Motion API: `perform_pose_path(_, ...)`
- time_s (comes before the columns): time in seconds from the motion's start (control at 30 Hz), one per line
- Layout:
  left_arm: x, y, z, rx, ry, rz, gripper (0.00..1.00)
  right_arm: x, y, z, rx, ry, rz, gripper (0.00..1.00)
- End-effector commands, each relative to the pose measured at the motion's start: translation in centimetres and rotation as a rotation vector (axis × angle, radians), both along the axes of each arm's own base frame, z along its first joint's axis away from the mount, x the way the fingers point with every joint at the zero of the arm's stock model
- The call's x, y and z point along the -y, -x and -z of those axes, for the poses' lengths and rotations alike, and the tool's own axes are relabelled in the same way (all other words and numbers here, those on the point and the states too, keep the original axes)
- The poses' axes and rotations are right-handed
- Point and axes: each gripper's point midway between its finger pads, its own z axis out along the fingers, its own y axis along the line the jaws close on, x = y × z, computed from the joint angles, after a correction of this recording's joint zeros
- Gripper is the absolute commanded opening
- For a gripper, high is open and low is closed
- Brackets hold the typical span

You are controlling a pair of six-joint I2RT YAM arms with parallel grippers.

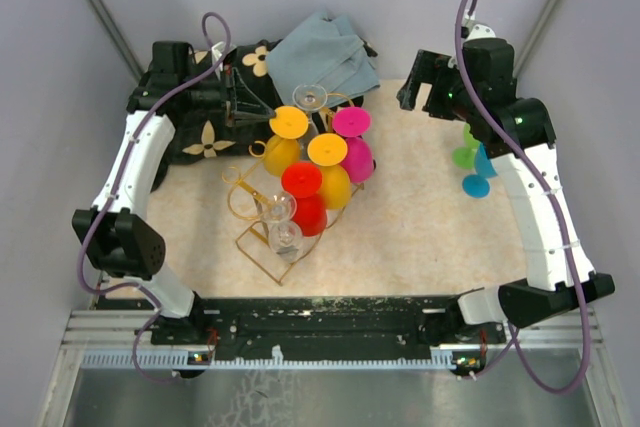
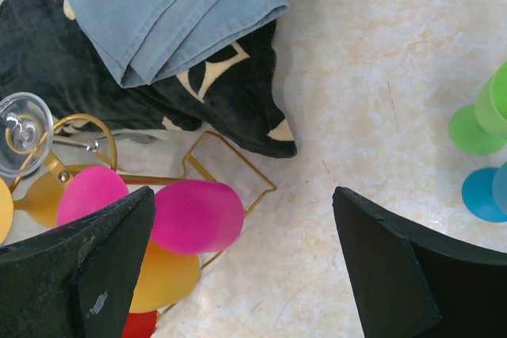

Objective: Take the wine glass off the wine glass rack
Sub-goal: Pick up the wine glass from the wine rack.

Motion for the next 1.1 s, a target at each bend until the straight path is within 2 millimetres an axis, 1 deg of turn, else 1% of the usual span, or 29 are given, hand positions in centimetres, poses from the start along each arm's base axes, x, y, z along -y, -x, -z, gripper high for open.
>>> perform_pose_path(0.0,0.4,0.3,-0.6,0.03,0.018,0.034,0.01,0.0,0.2,-1.9,0.075,-0.003,-0.005,0.94)
perform_pose_path(0.3,0.1,0.5,-1.4,-0.001,0.042,0.023,0.0,0.2,0.6,-2.0,0.077,-0.003,-0.004,0.94)
perform_pose_path(0.63,-0.5,0.5,-1.5,-0.011,0.043,0.0,0.0,0.7,1.5,-2.4,0.083,0.005,0.004,0.94)
perform_pose_path(0.83,-1.5,0.1,-1.4,-0.008,0.036,-0.032,0.0,0.7,1.7,-2.6,0.086,0.003,0.003,0.94)
perform_pose_path(1.07,-2.1,-0.5,-1.7,0.003,0.038,-0.051,0.0,0.7,1.8,-2.7,0.086,0.0,-0.001,0.94)
